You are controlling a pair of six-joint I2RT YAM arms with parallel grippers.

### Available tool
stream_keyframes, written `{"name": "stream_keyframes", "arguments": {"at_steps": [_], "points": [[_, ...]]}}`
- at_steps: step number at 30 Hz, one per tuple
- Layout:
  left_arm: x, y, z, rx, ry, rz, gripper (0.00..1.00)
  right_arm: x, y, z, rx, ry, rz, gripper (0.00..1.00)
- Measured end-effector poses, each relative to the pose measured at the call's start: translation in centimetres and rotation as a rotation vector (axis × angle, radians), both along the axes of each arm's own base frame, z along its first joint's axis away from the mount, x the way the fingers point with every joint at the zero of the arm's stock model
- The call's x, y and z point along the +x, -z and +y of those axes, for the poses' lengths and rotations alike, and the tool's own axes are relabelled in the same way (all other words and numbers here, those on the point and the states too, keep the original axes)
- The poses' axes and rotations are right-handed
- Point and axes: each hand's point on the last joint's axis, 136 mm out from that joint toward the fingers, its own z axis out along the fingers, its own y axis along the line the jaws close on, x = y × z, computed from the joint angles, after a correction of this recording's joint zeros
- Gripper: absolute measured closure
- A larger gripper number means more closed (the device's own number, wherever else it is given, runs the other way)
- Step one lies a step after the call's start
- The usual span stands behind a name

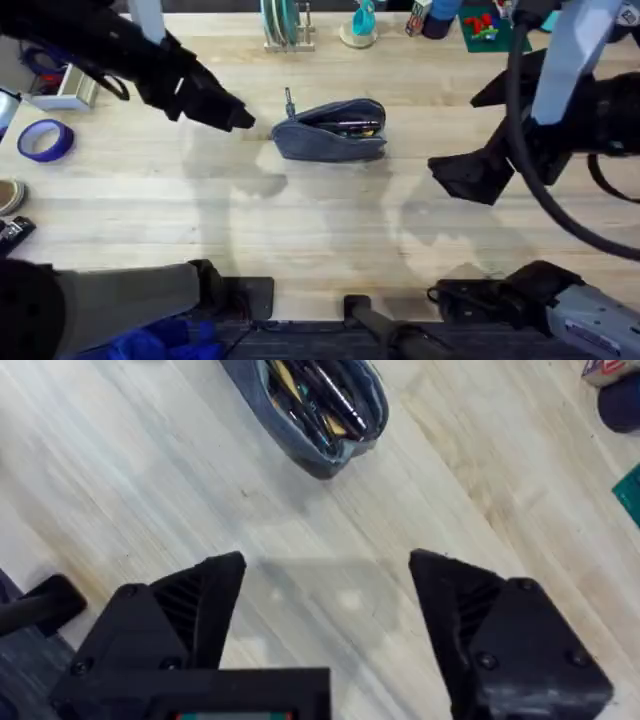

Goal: Unzip the bag, pick up the pens from the table one at a time and place them inside, then zip the bag closed.

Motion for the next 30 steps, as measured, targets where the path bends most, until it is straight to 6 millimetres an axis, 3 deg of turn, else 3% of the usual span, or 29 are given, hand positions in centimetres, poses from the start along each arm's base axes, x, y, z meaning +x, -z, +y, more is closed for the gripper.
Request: {"name": "stream_keyframes", "arguments": {"at_steps": [15, 21, 30], "points": [[1.5, 0.3, 4.0, 0.023, -0.043, -0.124, 0.003, 0.0, 0.0, 0.0, 0.0, 0.0, 0.0, 0.005], [1.6, 0.5, 4.3, 0.054, -0.023, -0.14, 0.005, 0.0, 0.0, 0.0, 0.0, 0.0, 0.0, 0.005], [1.2, -0.2, 3.3, 0.043, 0.17, -0.282, 0.005, 0.0, 0.0, 0.0, 0.0, 0.0, 0.0, 0.005]]}}
